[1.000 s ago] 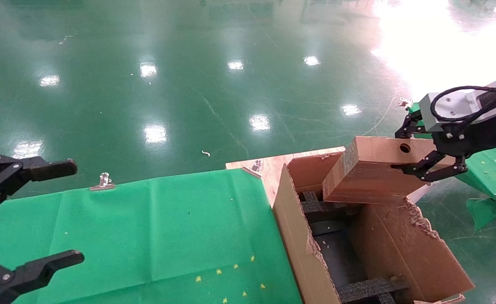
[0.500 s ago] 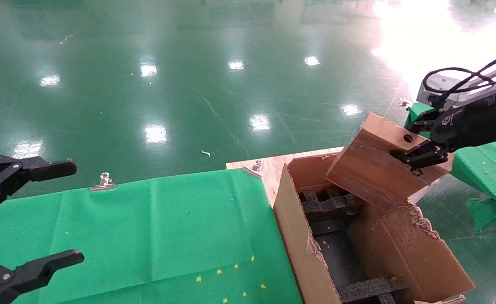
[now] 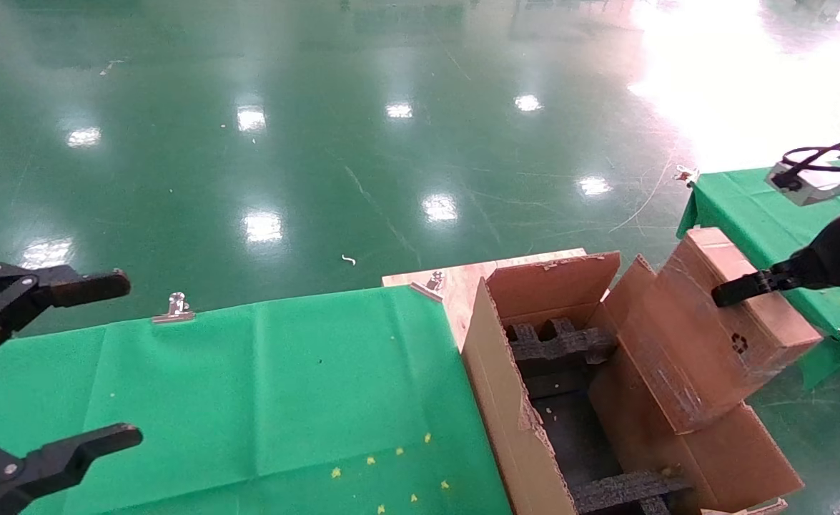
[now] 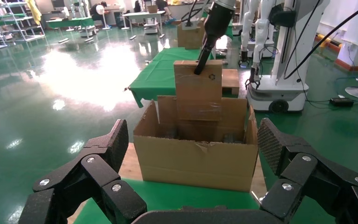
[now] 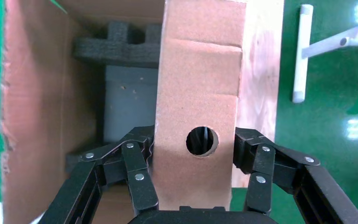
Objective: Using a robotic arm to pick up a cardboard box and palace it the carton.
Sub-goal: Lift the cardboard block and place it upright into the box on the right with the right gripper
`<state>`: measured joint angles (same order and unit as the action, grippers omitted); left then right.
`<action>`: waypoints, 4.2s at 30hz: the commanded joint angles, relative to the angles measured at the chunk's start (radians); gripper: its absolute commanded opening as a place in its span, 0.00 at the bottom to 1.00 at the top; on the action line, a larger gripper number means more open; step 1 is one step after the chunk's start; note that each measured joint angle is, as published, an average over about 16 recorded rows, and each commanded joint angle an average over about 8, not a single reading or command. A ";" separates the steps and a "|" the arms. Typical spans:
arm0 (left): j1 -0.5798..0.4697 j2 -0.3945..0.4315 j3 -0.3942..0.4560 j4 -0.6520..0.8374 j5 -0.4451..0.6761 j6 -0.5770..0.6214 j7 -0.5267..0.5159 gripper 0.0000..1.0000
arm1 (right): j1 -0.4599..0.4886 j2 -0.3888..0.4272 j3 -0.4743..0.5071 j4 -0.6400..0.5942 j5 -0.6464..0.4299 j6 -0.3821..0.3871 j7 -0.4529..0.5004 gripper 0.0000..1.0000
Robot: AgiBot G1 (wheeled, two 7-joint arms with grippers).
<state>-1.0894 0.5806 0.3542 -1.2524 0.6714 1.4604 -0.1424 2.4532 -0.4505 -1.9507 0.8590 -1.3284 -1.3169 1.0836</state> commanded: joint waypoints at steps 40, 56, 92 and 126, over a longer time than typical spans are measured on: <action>0.000 0.000 0.000 0.000 0.000 0.000 0.000 1.00 | -0.038 0.114 -0.088 0.484 -0.280 0.194 0.525 0.00; 0.000 0.000 0.000 0.000 0.000 0.000 0.000 1.00 | -0.167 0.097 -0.134 0.473 -0.286 0.320 0.566 0.00; 0.000 0.000 0.000 0.000 0.000 0.000 0.000 1.00 | -0.330 0.018 -0.155 0.333 -0.236 0.499 0.557 0.00; 0.000 0.000 0.001 0.000 0.000 0.000 0.000 1.00 | -0.661 -0.220 -0.132 -0.069 0.007 0.567 0.372 0.00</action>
<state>-1.0895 0.5803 0.3549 -1.2521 0.6710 1.4601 -0.1420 1.7936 -0.6699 -2.0830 0.7911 -1.3235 -0.7497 1.4576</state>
